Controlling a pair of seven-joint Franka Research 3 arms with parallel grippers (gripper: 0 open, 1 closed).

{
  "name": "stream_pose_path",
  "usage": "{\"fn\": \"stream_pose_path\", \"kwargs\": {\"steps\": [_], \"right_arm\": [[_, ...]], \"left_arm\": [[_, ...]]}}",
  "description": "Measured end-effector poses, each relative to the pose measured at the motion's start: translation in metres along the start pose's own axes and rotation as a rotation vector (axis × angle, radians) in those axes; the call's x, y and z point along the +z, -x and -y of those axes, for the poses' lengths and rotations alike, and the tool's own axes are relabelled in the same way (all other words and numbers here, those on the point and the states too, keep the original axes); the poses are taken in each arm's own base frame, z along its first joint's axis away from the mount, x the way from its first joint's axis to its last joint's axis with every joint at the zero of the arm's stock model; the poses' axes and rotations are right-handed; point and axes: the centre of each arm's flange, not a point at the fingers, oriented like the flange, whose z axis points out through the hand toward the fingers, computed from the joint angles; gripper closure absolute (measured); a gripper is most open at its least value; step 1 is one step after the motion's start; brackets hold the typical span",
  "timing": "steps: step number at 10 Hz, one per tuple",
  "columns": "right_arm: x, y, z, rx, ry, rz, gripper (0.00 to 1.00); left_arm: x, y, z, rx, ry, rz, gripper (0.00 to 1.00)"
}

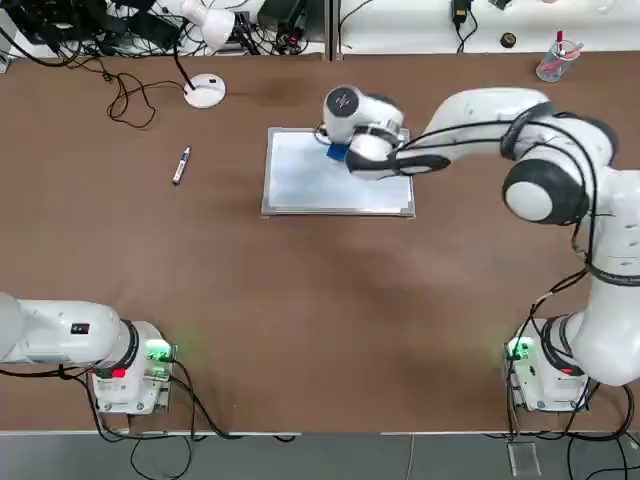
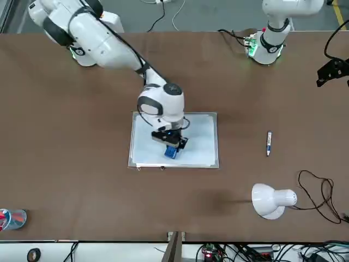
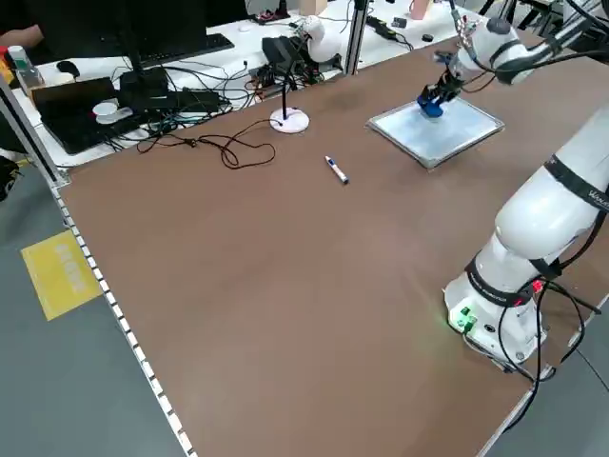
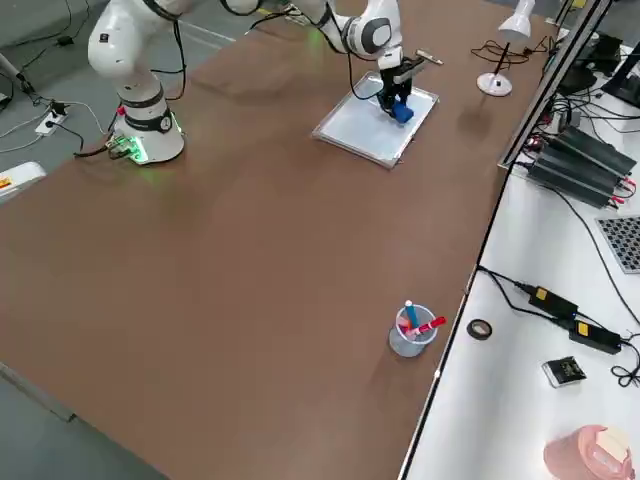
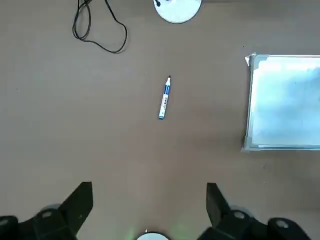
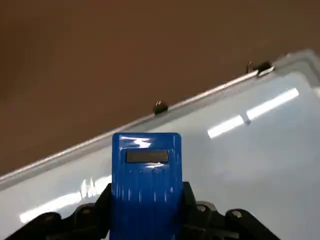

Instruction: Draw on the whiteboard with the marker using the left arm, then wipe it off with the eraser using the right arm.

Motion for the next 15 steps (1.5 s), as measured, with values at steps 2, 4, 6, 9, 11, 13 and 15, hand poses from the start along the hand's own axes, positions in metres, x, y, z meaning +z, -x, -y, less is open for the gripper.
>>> {"fn": "stream_pose_path", "kwargs": {"steps": [2, 4, 6, 9, 11, 13, 15], "right_arm": [[-0.021, -0.044, -0.034, -0.078, 0.016, 0.009, 0.44], [-0.040, -0.077, -0.076, -0.172, 0.040, 0.018, 0.44], [-0.046, -0.105, -0.129, -0.269, 0.087, 0.037, 0.44], [-0.035, -0.137, -0.215, -0.396, 0.165, 0.083, 0.44], [-0.028, -0.159, -0.268, -0.474, 0.202, 0.116, 0.44], [-0.030, -0.184, -0.320, -0.544, 0.239, 0.137, 0.44], [-0.037, -0.211, -0.374, -0.589, 0.277, 0.148, 0.44]], "left_arm": [[0.001, 0.000, 0.000, 0.001, 0.000, 0.001, 0.00], [0.003, -0.001, -0.003, 0.002, 0.000, 0.005, 0.00], [0.006, -0.003, -0.006, 0.002, -0.001, 0.012, 0.00], [0.009, -0.005, -0.009, 0.006, -0.001, 0.017, 0.00], [0.009, -0.005, -0.008, 0.005, -0.001, 0.016, 0.00], [0.009, -0.005, -0.008, 0.004, -0.001, 0.014, 0.00], [0.009, -0.005, -0.008, 0.003, -0.001, 0.014, 0.00]]}}
